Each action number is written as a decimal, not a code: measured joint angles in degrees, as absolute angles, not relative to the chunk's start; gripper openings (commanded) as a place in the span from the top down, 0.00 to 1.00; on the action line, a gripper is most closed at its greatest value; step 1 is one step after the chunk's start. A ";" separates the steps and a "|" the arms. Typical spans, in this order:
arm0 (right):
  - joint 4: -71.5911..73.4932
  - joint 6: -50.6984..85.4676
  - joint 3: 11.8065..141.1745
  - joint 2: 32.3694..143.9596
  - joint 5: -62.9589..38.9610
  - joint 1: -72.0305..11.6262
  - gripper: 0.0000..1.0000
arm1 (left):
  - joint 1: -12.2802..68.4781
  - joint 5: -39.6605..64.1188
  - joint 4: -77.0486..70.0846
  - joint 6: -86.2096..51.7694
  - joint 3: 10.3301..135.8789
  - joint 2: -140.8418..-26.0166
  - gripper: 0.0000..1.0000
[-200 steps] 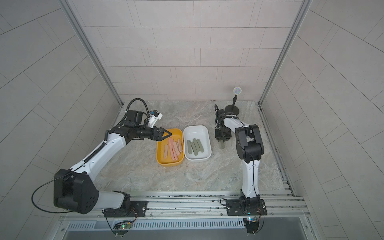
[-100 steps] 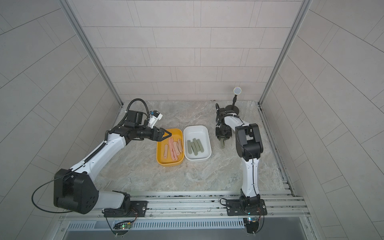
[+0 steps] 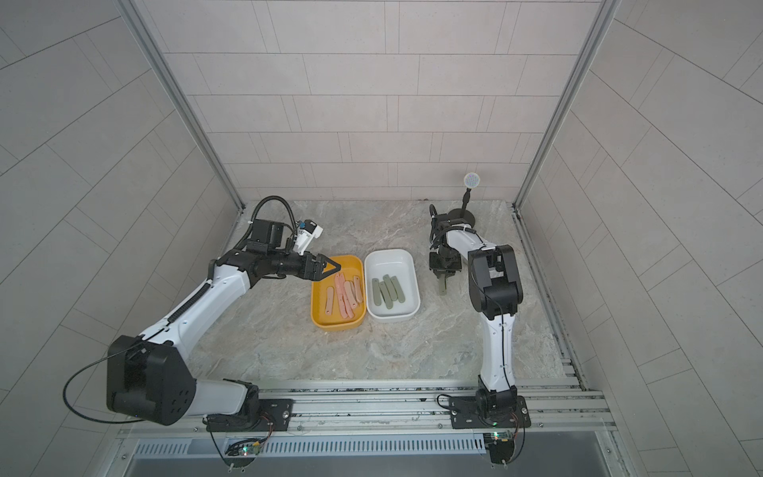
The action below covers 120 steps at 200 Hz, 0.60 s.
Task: Place the fruit knives into the storage box by color
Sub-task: Pick up the fruit knife from the center of the board.
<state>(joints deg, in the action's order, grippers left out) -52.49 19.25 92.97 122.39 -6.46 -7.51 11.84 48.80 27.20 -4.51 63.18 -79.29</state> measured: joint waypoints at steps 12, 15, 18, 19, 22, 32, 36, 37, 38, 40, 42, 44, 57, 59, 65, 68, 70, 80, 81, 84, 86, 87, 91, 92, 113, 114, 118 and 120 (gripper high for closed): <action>-52.36 19.25 92.82 122.26 -6.44 -7.64 0.78 | 11.73 48.80 27.20 -4.51 63.18 -79.29 0.12; -52.31 19.25 92.75 122.21 -6.44 -7.70 0.78 | 11.73 48.77 27.20 -4.51 63.18 -79.29 0.12; -52.27 19.25 92.66 122.15 -6.44 -7.73 0.78 | 11.73 48.80 27.20 -4.51 63.18 -79.29 0.12; -52.25 19.25 92.64 122.15 -6.44 -7.73 0.78 | 11.73 48.80 27.20 -4.51 63.18 -79.29 0.12; -52.23 19.27 92.60 122.08 -6.44 -7.77 0.78 | 11.73 48.80 27.20 -4.51 63.18 -79.29 0.12; -52.01 19.25 92.33 121.86 -6.37 -7.88 0.78 | 11.73 48.80 27.20 -4.51 63.18 -79.29 0.12; -51.96 19.25 92.27 121.80 -6.33 -7.90 0.78 | 11.70 48.80 27.20 -4.51 63.18 -79.29 0.12; -51.90 19.25 92.25 121.78 -6.33 -7.92 0.78 | 11.70 48.80 27.20 -4.51 63.18 -79.29 0.12; -51.90 19.25 92.23 121.78 -6.33 -7.92 0.78 | 11.70 48.80 27.20 -4.51 63.18 -79.29 0.12; -51.88 19.25 92.20 121.75 -6.33 -7.94 0.78 | 11.70 48.80 27.20 -4.51 63.18 -79.29 0.12; -51.83 19.25 92.16 121.71 -6.28 -7.97 0.78 | 11.68 48.80 27.20 -4.51 63.18 -79.29 0.12; -51.81 19.25 92.12 121.71 -6.26 -7.97 0.78 | 11.68 48.80 27.20 -4.51 63.18 -79.29 0.12; -51.62 19.25 91.90 121.47 -6.20 -8.10 0.78 | 11.64 48.80 27.20 -4.51 63.18 -79.29 0.12; -51.64 19.25 91.85 121.43 -6.20 -8.12 0.78 | 11.64 48.80 27.20 -4.51 63.18 -79.29 0.12; -51.68 19.25 91.83 121.38 -6.20 -8.23 0.78 | 11.64 48.80 27.20 -4.51 63.18 -79.29 0.13; -51.68 19.25 91.83 121.36 -6.20 -8.29 0.78 | 11.64 48.80 27.20 -4.51 63.18 -79.29 0.12; -51.68 19.25 91.83 121.34 -6.20 -8.34 0.78 | 11.64 48.80 27.20 -4.51 63.18 -79.29 0.12; -51.70 19.25 91.83 121.27 -6.20 -8.58 0.78 | 11.64 48.80 27.20 -4.51 63.18 -79.29 0.12; -51.72 19.25 91.83 121.25 -6.20 -8.60 0.78 | 11.64 48.80 27.20 -4.51 63.18 -79.29 0.12; -51.75 19.25 91.83 121.16 -6.20 -8.64 0.78 | 11.64 48.80 27.20 -4.51 63.18 -79.29 0.12; -51.75 19.25 91.83 121.16 -6.20 -8.64 0.78 | 11.64 48.80 27.20 -4.51 63.18 -79.29 0.12; -51.75 19.25 91.83 121.12 -6.20 -8.64 0.78 | 11.64 48.80 27.20 -4.51 63.18 -79.29 0.12; -51.79 19.25 91.83 121.01 -6.20 -8.71 0.78 | 11.64 48.80 27.20 -4.51 63.18 -79.29 0.12; -51.79 19.25 91.83 120.95 -6.20 -8.75 0.78 | 11.64 48.80 27.20 -4.51 63.18 -79.29 0.12; -52.21 19.25 91.83 119.70 -6.15 -9.04 0.78 | 11.64 48.80 27.20 -4.51 63.18 -79.29 0.12; -52.25 19.22 91.83 119.57 -6.15 -9.06 0.78 | 11.64 48.80 27.20 -4.51 63.18 -79.29 0.12; -52.36 19.25 91.83 119.31 -6.15 -9.13 0.78 | 11.64 48.80 27.20 -4.51 63.18 -79.29 0.12; -52.42 19.22 91.83 119.11 -6.13 -9.13 0.78 | 11.64 48.80 27.20 -4.51 63.18 -79.29 0.12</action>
